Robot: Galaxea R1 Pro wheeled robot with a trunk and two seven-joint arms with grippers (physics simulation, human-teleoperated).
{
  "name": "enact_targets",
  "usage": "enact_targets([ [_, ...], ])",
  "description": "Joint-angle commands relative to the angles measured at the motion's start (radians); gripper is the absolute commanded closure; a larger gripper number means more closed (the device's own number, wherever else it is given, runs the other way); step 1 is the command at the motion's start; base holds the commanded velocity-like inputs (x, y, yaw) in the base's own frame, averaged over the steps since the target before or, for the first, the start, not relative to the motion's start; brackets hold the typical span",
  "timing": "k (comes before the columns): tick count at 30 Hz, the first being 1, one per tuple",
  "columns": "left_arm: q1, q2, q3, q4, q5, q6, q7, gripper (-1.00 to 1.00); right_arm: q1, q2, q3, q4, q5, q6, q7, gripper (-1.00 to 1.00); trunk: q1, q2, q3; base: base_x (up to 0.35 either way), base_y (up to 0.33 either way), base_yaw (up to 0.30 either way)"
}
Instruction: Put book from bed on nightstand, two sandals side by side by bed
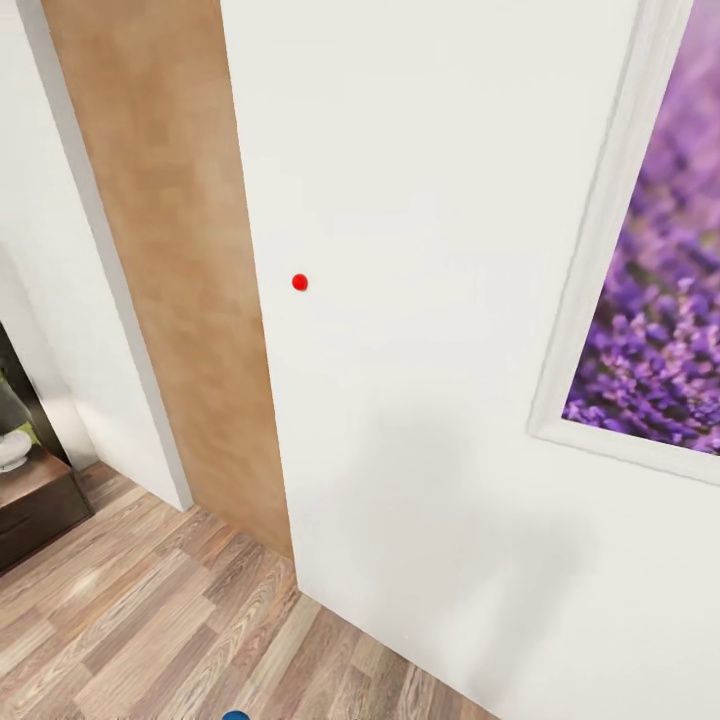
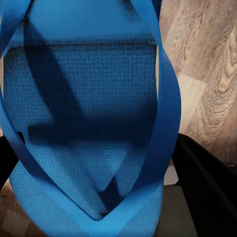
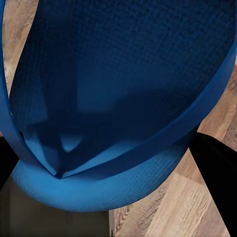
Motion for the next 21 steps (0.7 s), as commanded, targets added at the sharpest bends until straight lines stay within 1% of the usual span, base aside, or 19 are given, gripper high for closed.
enact_targets([
  [1, -0.001, 0.0, -0.009, 0.002, 0.01, -0.004, 0.003, 1.0, -0.001, 0.0, 0.006, 0.001, -0.004, -0.003, -0.003, 1.0, 0.001, -0.002, -0.003, 0.0, 0.0, 0.215],
  [21, 0.0, 0.0, -0.009, 0.002, 0.009, -0.004, 0.002, 1.0, -0.001, 0.001, 0.007, 0.001, -0.004, -0.003, -0.003, 1.0, 0.001, -0.002, -0.025, 0.0, 0.0, 0.215],
])
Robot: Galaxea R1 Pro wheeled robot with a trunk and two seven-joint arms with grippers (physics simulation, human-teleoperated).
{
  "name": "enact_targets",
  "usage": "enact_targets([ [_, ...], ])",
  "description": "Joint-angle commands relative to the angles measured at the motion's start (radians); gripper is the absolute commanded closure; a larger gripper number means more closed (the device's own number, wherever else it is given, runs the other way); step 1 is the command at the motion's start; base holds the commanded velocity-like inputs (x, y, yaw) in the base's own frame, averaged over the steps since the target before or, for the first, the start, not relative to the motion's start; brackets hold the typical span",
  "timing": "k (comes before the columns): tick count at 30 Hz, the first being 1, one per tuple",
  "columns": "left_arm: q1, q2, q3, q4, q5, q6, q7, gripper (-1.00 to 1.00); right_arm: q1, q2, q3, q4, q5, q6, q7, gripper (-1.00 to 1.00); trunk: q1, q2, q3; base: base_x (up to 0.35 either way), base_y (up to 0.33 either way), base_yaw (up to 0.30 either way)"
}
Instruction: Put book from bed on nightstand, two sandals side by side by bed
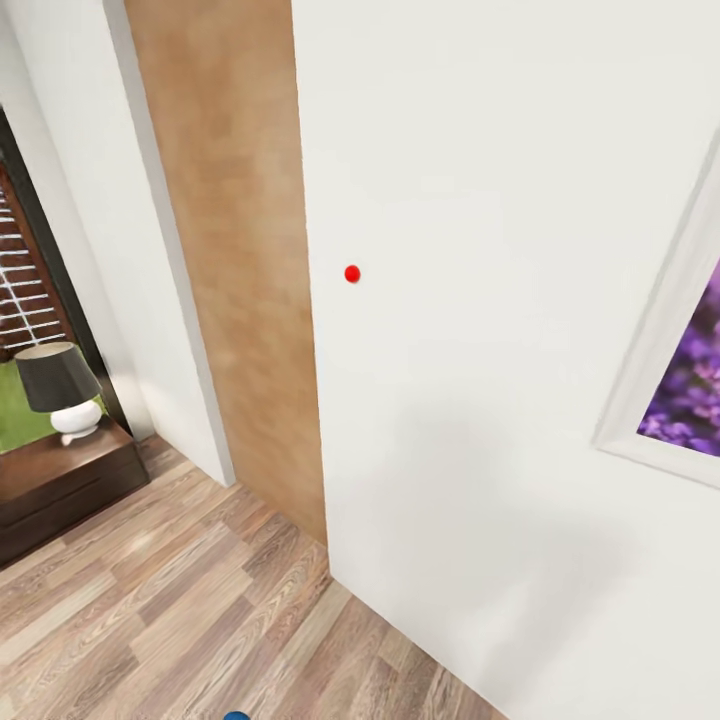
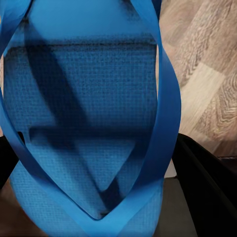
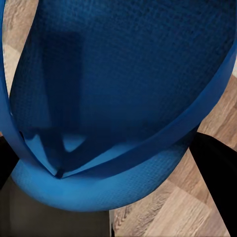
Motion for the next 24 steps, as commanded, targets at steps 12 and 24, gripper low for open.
enact_targets([
  [12, 0.002, 0.001, -0.009, 0.001, 0.011, -0.005, 0.004, 1.0, -0.001, 0.003, 0.007, 0.001, -0.004, -0.003, -0.003, 1.0, 0.001, -0.002, -0.015, 0.0, 0.0, 0.215],
  [24, 0.003, 0.001, -0.008, 0.001, 0.011, -0.005, 0.004, 1.0, -0.001, 0.007, 0.007, 0.002, -0.003, -0.003, -0.003, 1.0, 0.001, -0.002, -0.028, 0.0, 0.0, 0.215],
])
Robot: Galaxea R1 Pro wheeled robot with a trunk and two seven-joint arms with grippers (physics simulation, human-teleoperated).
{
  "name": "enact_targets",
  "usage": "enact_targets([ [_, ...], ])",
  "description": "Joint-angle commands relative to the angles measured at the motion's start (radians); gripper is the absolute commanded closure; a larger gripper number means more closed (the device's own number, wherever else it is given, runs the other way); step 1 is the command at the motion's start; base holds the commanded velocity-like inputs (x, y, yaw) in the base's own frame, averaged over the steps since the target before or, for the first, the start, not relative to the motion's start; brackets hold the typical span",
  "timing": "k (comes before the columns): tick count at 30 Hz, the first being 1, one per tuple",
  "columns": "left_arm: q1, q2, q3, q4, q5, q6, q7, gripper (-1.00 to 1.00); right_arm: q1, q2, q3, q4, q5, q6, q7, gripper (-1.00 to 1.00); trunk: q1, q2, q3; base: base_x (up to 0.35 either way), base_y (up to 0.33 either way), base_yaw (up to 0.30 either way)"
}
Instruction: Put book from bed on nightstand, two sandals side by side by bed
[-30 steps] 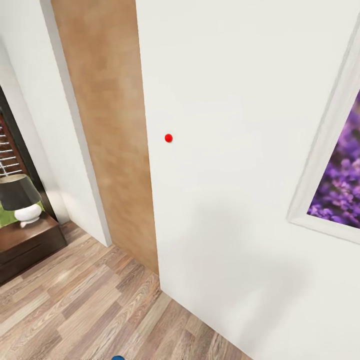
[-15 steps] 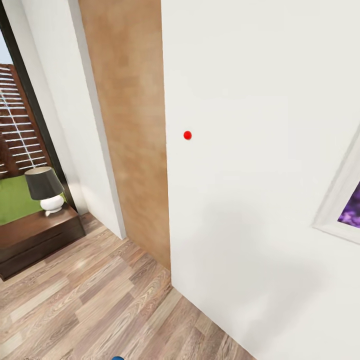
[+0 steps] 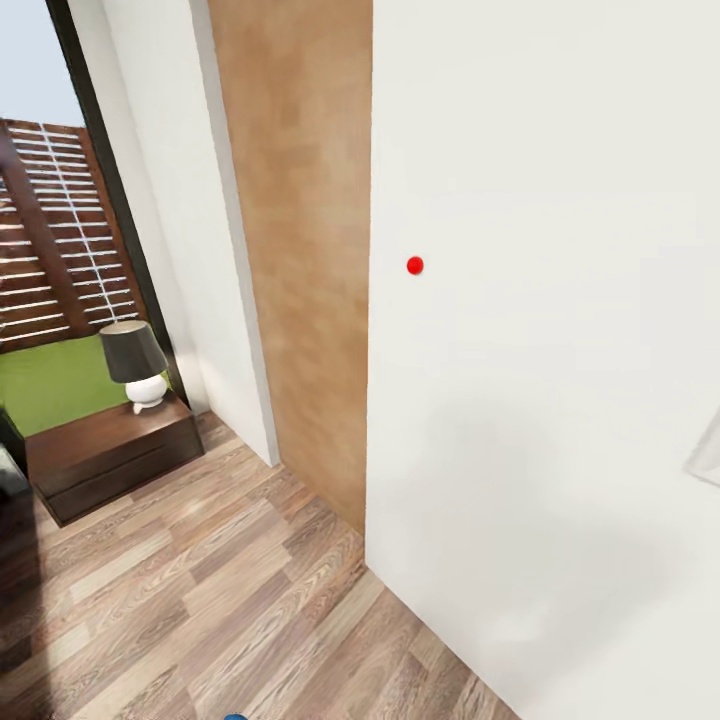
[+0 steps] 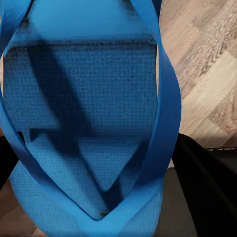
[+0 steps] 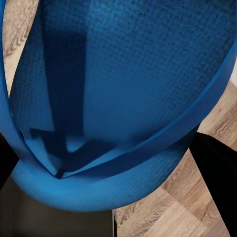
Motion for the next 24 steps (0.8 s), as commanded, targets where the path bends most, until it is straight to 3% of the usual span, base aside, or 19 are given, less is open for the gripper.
enact_targets([
  [1, -0.001, 0.0, -0.009, 0.002, 0.01, -0.004, 0.004, 1.0, -0.001, 0.0, 0.006, 0.001, -0.004, -0.003, -0.003, 1.0, 0.001, -0.002, -0.003, 0.0, 0.0, 0.215],
  [7, -0.001, 0.0, -0.009, 0.002, 0.011, -0.004, 0.004, 1.0, -0.001, 0.0, 0.006, 0.001, -0.003, -0.003, -0.003, 1.0, 0.001, -0.002, -0.009, 0.0, 0.0, 0.173],
  [19, -0.001, 0.0, -0.008, 0.001, 0.011, -0.004, 0.004, 1.0, -0.001, -0.001, 0.006, 0.001, -0.001, -0.022, -0.003, 1.0, 0.001, -0.002, -0.01, 0.0, 0.0, 0.023],
  [24, -0.001, 0.0, -0.008, 0.002, 0.011, -0.004, 0.004, 1.0, -0.001, -0.001, 0.006, 0.001, -0.002, -0.028, -0.003, 1.0, 0.001, -0.002, -0.01, 0.0, 0.0, 0.161],
])
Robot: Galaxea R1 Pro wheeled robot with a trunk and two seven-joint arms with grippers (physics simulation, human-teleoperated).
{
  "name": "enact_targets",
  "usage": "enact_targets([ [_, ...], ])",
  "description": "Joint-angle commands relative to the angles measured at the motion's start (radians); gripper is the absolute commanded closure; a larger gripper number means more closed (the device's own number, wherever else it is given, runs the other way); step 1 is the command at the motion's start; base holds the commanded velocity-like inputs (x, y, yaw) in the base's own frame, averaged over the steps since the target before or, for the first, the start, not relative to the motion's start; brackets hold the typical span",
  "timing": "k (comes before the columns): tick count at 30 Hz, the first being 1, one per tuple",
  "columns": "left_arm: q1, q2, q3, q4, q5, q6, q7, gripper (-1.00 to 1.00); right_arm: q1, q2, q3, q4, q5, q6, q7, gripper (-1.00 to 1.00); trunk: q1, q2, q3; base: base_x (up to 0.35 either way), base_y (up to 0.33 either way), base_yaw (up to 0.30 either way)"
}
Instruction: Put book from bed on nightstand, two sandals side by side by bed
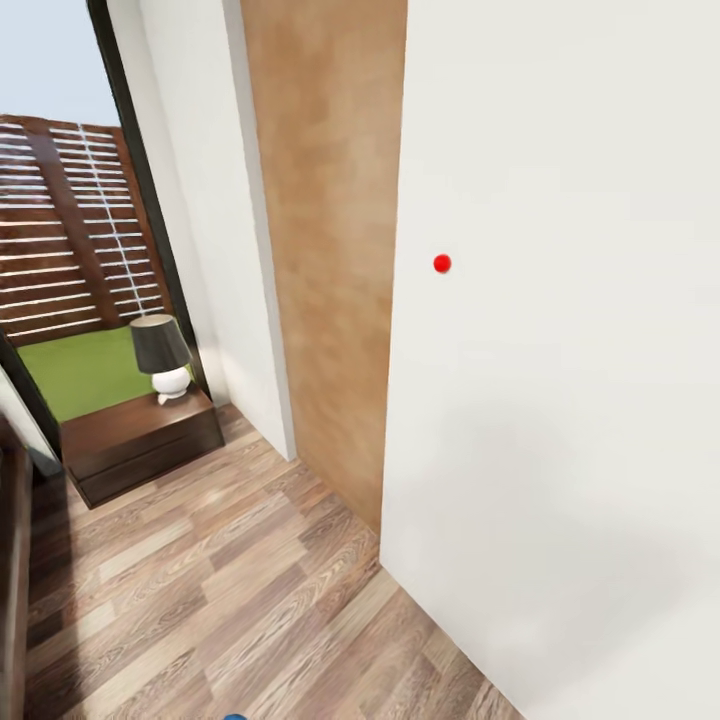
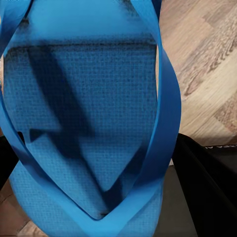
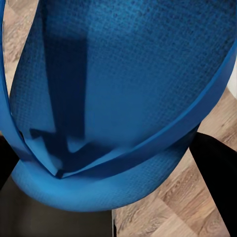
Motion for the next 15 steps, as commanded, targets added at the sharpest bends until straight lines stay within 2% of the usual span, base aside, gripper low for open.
enact_targets([
  [1, -0.001, 0.0, -0.009, 0.002, 0.011, -0.004, 0.004, 1.0, -0.001, 0.0, 0.006, 0.001, -0.003, -0.004, -0.003, 1.0, 0.001, -0.002, -0.002, 0.0, 0.0, 0.241],
  [15, -0.001, 0.0, -0.009, 0.001, 0.01, -0.004, 0.004, 1.0, -0.001, 0.0, 0.006, 0.001, -0.004, -0.005, -0.003, 1.0, 0.001, -0.002, -0.002, 0.0, 0.0, 0.277],
])
